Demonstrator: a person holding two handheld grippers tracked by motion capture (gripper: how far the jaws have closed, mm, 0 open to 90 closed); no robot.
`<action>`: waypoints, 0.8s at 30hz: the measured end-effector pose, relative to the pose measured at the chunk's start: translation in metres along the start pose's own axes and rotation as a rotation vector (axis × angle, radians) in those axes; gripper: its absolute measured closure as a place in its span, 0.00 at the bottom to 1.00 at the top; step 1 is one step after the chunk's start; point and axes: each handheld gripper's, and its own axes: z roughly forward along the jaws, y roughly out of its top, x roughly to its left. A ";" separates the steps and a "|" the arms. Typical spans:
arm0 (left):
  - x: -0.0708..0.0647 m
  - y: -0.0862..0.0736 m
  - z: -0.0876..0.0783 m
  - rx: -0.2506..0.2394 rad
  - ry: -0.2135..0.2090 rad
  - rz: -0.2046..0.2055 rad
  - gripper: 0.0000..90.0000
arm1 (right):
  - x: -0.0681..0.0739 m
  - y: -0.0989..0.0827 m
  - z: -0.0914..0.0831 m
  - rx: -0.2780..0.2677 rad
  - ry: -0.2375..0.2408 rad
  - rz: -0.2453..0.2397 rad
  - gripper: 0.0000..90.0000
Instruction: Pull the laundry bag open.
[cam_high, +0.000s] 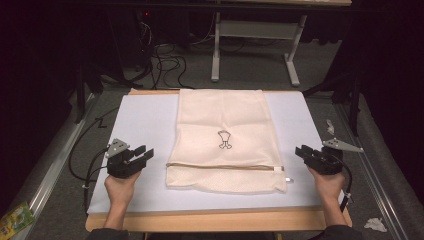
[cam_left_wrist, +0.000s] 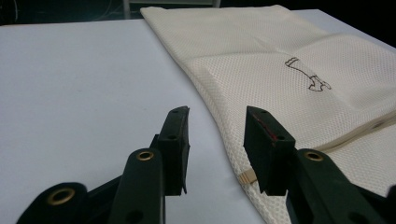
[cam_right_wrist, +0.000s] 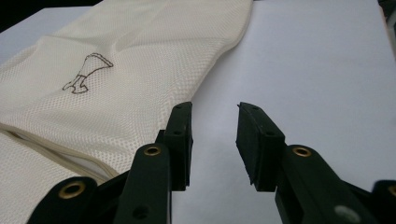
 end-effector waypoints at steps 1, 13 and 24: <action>0.001 0.000 0.000 0.000 0.005 -0.002 0.68 | -0.002 0.000 -0.001 -0.007 -0.002 -0.003 0.74; 0.015 -0.005 -0.006 0.004 0.052 -0.023 0.66 | -0.017 -0.006 -0.011 -0.029 -0.022 0.033 0.74; 0.026 -0.012 -0.002 0.014 0.089 -0.055 0.65 | -0.028 -0.020 -0.009 -0.023 -0.047 0.069 0.74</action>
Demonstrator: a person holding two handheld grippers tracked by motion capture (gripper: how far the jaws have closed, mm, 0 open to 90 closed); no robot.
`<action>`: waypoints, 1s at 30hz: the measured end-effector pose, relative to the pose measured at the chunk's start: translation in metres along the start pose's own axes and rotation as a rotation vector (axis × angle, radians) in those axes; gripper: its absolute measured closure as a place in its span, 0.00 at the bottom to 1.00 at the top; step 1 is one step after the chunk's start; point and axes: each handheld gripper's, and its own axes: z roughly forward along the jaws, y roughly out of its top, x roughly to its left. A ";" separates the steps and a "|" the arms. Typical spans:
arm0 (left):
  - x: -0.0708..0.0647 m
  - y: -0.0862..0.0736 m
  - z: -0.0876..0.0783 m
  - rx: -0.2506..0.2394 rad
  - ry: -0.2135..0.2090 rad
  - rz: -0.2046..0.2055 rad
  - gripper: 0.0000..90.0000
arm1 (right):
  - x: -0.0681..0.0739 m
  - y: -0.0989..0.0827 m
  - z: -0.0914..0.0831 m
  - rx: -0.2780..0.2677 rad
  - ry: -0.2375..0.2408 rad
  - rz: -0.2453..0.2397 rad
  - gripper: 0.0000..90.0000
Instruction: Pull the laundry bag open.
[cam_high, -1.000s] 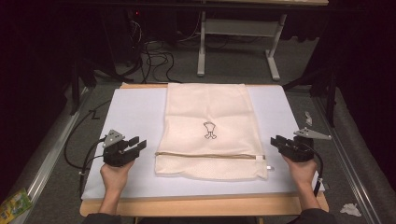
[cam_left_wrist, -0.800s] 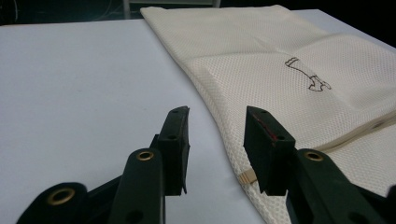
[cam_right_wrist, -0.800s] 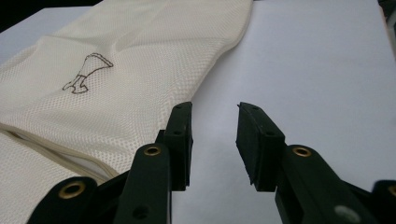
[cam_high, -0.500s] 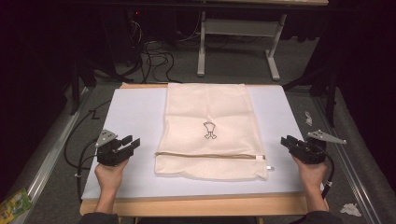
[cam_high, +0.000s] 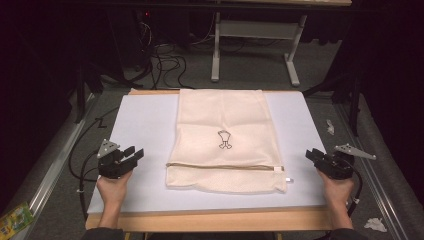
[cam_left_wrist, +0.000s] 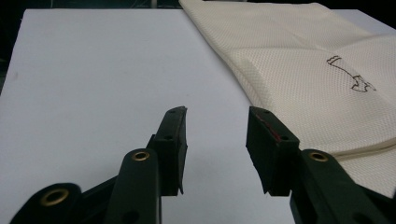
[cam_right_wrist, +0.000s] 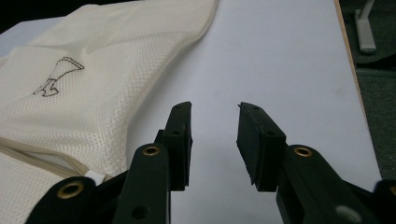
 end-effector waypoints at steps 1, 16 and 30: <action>0.000 -0.001 0.002 0.001 0.007 -0.003 0.64 | 0.000 -0.001 0.001 0.005 -0.003 0.002 0.74; 0.004 -0.006 0.019 0.030 0.029 -0.015 0.62 | 0.000 -0.005 0.019 0.053 -0.017 -0.006 0.73; 0.002 -0.010 0.036 0.029 0.051 0.008 0.59 | 0.009 -0.005 0.037 0.077 -0.032 -0.043 0.73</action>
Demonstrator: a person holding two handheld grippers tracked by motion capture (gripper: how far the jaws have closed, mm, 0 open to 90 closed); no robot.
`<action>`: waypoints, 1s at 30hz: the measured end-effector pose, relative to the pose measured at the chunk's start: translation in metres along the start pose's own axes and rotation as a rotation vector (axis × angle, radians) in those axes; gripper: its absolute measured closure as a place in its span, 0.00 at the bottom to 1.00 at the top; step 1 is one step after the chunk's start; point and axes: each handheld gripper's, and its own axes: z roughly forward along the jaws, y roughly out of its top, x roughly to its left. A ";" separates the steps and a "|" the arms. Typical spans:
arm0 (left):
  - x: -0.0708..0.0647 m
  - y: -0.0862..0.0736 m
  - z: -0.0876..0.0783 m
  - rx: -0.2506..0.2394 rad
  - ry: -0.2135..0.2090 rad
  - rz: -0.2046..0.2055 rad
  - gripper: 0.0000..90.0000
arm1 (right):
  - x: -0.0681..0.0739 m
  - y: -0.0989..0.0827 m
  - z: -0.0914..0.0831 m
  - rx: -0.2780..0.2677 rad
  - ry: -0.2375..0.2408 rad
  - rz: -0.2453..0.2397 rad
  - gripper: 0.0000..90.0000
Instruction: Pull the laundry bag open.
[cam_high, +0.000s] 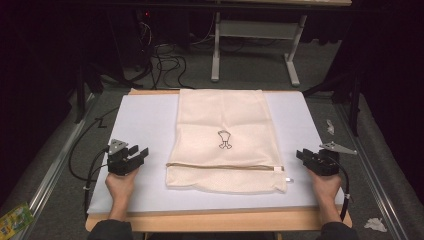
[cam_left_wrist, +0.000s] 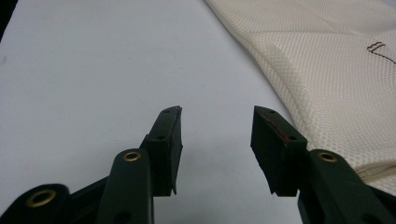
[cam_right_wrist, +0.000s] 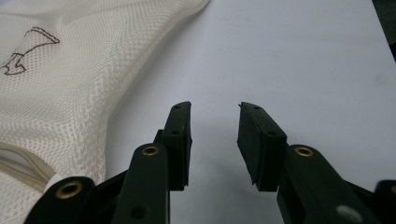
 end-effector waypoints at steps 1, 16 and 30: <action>0.000 -0.001 0.002 0.006 0.004 0.004 0.59 | 0.001 0.000 0.002 0.004 -0.003 -0.007 0.73; -0.008 -0.008 0.018 0.020 0.057 0.068 0.58 | 0.007 -0.003 0.008 0.006 -0.030 -0.040 0.69; -0.011 -0.011 0.019 0.023 0.057 0.095 0.52 | 0.012 -0.005 0.009 0.011 -0.080 -0.067 0.64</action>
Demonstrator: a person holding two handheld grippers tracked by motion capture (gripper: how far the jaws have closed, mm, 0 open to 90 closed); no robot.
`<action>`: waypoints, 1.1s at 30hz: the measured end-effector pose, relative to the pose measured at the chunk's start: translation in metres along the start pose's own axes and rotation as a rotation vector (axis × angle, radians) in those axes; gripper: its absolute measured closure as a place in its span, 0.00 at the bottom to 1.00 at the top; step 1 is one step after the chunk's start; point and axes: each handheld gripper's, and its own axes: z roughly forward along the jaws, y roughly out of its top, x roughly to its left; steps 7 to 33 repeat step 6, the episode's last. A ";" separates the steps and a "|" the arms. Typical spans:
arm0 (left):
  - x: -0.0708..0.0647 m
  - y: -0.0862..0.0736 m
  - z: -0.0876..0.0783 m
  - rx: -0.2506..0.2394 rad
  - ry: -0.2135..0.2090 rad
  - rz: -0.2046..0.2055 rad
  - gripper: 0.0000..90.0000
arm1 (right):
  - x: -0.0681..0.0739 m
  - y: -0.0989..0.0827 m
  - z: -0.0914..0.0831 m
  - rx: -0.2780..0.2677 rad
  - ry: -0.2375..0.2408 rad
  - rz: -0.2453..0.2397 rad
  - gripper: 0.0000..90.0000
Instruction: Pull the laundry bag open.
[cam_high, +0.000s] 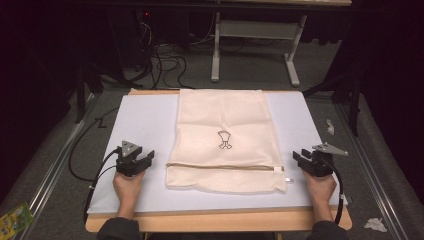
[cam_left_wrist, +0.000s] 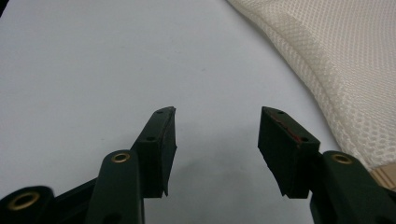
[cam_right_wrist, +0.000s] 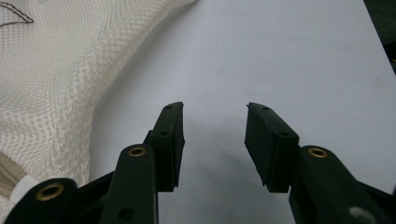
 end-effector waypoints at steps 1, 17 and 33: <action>0.000 0.000 0.000 -0.002 0.000 0.001 0.52 | 0.001 0.000 0.000 0.000 -0.001 -0.006 0.64; 0.000 0.000 0.001 0.009 0.002 -0.004 0.51 | 0.000 0.000 0.000 0.003 0.002 -0.001 0.63; 0.000 0.000 0.001 0.009 0.002 -0.004 0.51 | 0.000 0.000 0.000 0.003 0.002 -0.001 0.63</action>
